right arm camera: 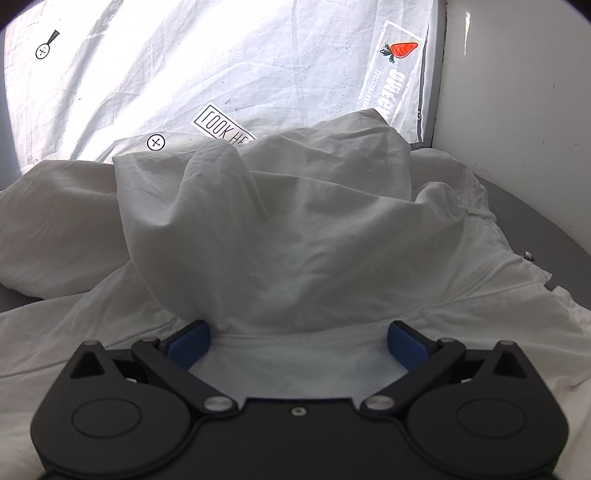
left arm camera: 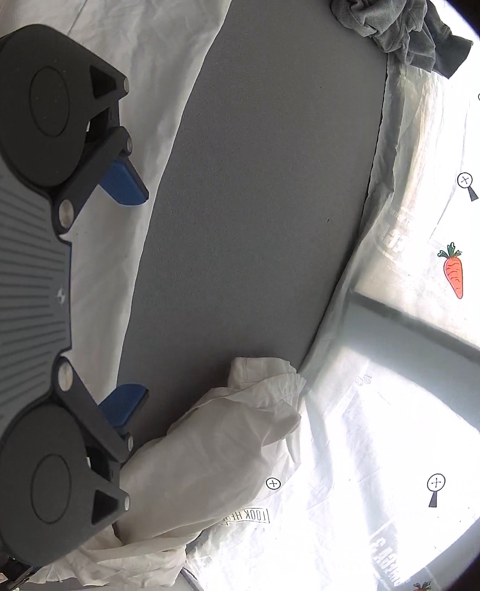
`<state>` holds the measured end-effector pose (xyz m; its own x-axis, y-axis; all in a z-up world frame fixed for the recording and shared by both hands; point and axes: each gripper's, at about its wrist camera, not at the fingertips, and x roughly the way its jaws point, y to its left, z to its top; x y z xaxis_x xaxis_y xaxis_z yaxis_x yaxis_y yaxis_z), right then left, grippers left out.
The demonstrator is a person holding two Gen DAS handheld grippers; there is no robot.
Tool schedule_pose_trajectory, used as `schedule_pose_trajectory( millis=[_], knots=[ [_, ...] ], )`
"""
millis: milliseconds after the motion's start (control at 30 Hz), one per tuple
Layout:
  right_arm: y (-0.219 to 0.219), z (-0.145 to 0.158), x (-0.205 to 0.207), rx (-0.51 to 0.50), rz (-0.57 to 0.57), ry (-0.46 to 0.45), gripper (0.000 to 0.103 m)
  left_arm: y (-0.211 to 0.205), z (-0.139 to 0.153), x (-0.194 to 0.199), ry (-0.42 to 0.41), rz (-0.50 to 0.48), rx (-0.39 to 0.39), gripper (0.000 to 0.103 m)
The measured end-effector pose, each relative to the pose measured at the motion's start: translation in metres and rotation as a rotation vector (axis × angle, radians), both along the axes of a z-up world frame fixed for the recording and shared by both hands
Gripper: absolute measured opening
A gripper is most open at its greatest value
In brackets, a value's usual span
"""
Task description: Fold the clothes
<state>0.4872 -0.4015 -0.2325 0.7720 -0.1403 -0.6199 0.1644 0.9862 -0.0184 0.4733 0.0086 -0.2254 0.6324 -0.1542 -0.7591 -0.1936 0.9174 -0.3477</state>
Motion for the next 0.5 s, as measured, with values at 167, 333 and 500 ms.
schedule_pose_trajectory(
  millis=[167, 333, 500],
  knots=[
    [0.000, 0.000, 0.001, -0.002, 0.000, -0.001, 0.103, -0.019, -0.009, 0.047, -0.043, -0.088, -0.065, 0.052],
    [0.001, -0.001, 0.001, -0.002, -0.001, -0.002, 0.103, -0.024, -0.005, 0.071, -0.120, -0.104, -0.181, 0.051],
    [0.001, -0.001, 0.000, -0.002, -0.001, -0.002, 0.103, -0.037, -0.003, 0.081, -0.132, -0.107, -0.083, 0.040]
  ],
)
